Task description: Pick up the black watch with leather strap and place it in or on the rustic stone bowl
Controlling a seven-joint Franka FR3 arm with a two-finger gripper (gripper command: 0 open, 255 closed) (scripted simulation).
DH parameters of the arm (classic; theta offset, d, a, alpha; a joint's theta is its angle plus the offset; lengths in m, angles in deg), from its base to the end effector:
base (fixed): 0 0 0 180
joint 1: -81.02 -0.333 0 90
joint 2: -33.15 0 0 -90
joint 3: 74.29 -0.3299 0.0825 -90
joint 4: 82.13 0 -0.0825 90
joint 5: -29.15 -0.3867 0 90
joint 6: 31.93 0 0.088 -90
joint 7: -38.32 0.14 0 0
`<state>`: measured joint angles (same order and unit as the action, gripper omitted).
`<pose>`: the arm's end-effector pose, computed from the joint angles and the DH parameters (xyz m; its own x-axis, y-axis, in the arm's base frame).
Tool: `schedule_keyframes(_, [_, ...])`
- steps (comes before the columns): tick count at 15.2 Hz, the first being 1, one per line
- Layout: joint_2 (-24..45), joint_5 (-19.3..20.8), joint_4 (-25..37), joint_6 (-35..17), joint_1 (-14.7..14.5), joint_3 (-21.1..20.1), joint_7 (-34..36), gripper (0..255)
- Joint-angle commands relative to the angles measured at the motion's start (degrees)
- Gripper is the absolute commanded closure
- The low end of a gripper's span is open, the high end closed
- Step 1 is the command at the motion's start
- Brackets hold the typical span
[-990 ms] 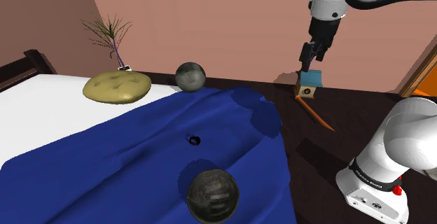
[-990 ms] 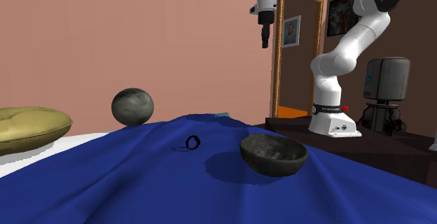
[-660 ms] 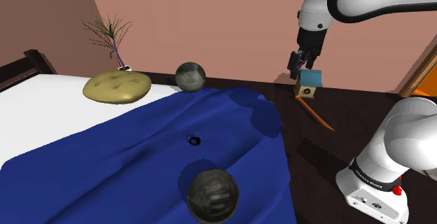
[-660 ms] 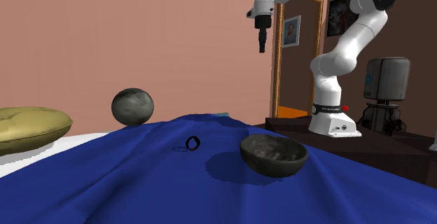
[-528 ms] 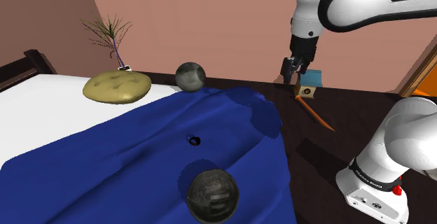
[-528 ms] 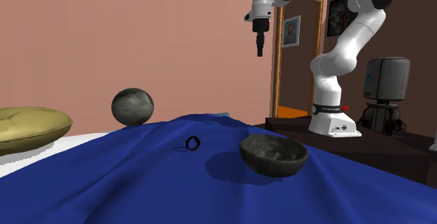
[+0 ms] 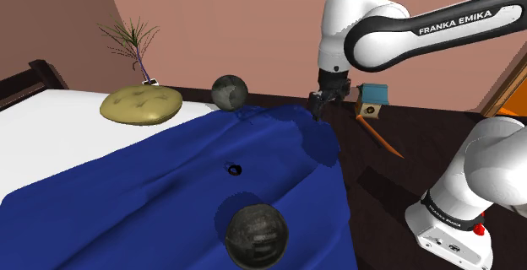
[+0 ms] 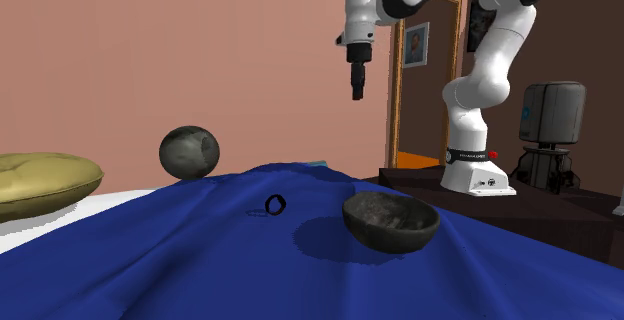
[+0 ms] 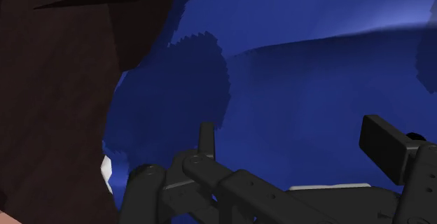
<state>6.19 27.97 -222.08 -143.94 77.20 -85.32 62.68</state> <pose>0.3846 0.1056 0.4443 0.9810 -0.1940 0.0062 -0.1940 -0.9784 0.0717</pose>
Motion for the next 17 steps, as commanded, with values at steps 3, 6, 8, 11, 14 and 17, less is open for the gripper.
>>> schedule_keyframes(3, [7.55,-0.31,1.87,-5.91,-0.29,-3.04,5.16,0])
schedule_keyframes(6, [13.73,0.36,4.16,-9.86,-0.36,-5.12,9.16,0])
schedule_keyframes(8, [18.03,1.26,6.09,-12.21,-0.45,-6.32,11.97,0])
schedule_keyframes(11, [24.69,3.28,9.59,-15.24,-0.78,-7.74,16.36,0])
schedule_keyframes(14, [31.5,5.89,13.8,-17.6,-1.53,-8.54,20.83,0])
schedule_keyframes(17, [38.36,8.69,18.73,-19.24,-2.85,-8.62,25.1,0])
